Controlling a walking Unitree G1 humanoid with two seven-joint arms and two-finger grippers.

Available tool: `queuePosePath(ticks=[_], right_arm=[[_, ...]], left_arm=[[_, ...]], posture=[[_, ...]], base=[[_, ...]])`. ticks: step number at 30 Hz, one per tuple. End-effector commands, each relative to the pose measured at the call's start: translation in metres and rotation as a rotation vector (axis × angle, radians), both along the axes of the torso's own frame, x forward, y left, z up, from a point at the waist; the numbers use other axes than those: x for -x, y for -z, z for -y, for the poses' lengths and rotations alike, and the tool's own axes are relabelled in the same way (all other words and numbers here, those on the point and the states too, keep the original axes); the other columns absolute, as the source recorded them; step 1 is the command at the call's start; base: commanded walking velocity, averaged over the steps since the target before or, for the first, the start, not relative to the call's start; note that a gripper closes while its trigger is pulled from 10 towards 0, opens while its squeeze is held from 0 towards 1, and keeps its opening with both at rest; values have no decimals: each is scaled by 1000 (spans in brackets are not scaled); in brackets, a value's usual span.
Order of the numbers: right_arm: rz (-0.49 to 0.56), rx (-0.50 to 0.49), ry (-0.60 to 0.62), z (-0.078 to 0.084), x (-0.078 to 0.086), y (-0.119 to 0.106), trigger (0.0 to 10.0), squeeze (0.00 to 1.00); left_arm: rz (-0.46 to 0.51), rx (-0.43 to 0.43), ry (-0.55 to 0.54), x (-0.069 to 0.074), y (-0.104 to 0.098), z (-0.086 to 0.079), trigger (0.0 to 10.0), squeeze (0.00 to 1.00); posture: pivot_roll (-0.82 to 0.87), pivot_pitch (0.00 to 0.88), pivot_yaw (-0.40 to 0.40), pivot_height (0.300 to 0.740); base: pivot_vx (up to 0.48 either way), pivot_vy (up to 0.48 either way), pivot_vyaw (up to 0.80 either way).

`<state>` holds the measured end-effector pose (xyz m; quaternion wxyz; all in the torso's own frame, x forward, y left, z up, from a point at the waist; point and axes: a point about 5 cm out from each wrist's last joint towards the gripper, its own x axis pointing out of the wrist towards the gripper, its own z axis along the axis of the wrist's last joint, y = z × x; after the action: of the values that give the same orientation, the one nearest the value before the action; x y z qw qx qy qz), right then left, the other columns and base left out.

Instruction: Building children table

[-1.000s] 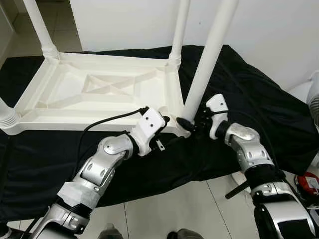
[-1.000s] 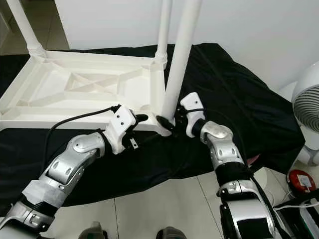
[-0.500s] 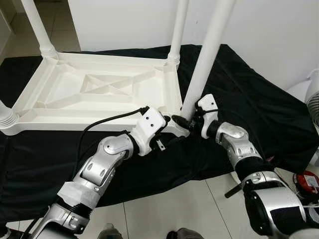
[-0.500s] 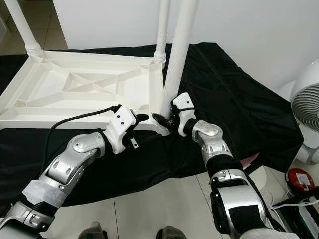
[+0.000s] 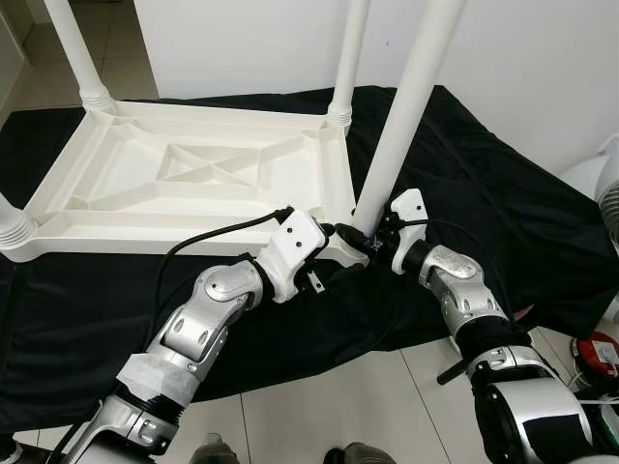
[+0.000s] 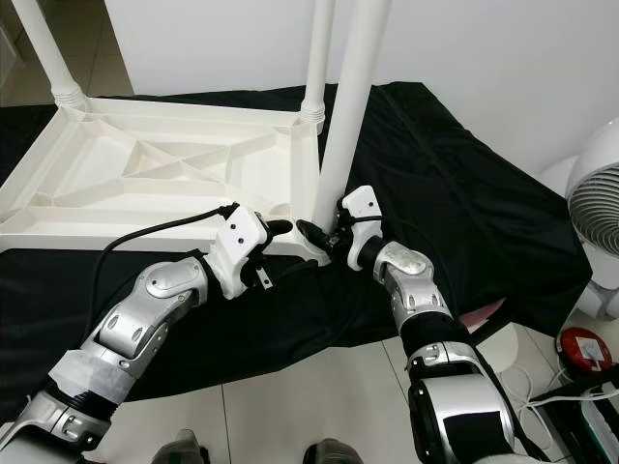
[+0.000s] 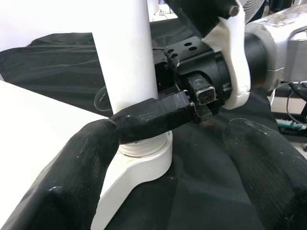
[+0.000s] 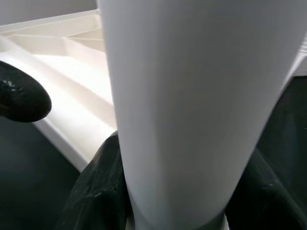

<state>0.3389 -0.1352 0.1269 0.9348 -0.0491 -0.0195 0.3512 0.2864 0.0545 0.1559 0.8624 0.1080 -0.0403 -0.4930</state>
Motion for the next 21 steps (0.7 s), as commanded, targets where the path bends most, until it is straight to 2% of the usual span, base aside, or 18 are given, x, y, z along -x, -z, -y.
queuePosePath(ticks=[1, 5, 8, 9, 10, 11, 13, 14, 15, 16, 17, 19, 21], right_arm=[[25, 9, 17, -8, 3, -3, 10000, 0], [25, -30, 113, -18, 18, -1, 10000, 0], [20, -41, 150, -21, 24, 0, 10000, 0], [19, -32, 224, -23, 28, 1, 10000, 0], [19, -32, 224, -23, 28, 1, 10000, 0], [10, -46, 377, -22, 32, 2, 10000, 0], [10, -46, 377, -22, 32, 2, 10000, 0], [1, -58, 468, -20, 33, 3, 10000, 0], [1, -58, 468, -20, 33, 3, 10000, 0], [-7, -79, 572, -18, 35, 5, 10000, 0], [-7, -79, 572, -18, 35, 5, 10000, 0], [-31, -120, 671, -21, 37, 7, 10000, 0], [-40, -126, 672, -24, 39, 7, 10000, 0]], left_arm=[[-8, 7, -46, -2, 4, -4, 10000, 0], [-16, 18, -107, -3, 10, -9, 10000, 0], [-20, 19, -121, -2, 13, -11, 10000, 0], [-28, 22, -130, -2, 15, -14, 10000, 0], [-28, 22, -130, -2, 15, -14, 10000, 0], [-40, 27, -135, 0, 17, -17, 10000, 0], [-40, 27, -135, 0, 17, -17, 10000, 0], [-44, 29, -136, 1, 18, -19, 10000, 0], [-44, 29, -136, 1, 18, -19, 10000, 0], [-46, 26, -138, 0, 19, -21, 10000, 0], [-46, 26, -138, 0, 19, -21, 10000, 0], [-46, 22, -140, -1, 19, -22, 10000, 0], [-43, 23, -141, -2, 18, -22, 10000, 0]], posture=[[61, 0, -51, 740], [55, 0, -57, 740], [50, 0, -55, 740], [47, 0, -55, 740], [47, 0, -55, 740], [37, 0, -52, 740], [37, 0, -52, 740], [37, 0, -52, 740], [37, 0, -52, 740], [37, 0, -51, 740], [37, 0, -51, 740], [38, 0, -48, 740], [38, 0, -48, 740]], base=[[0, 0, 0], [0, 0, 0], [0, 0, 0], [0, 0, 0], [0, 0, 0], [0, 0, 0], [0, 0, 0], [0, 0, 0], [0, 0, 0], [0, 0, 0], [0, 0, 0], [0, 0, 0], [0, 0, 0]])
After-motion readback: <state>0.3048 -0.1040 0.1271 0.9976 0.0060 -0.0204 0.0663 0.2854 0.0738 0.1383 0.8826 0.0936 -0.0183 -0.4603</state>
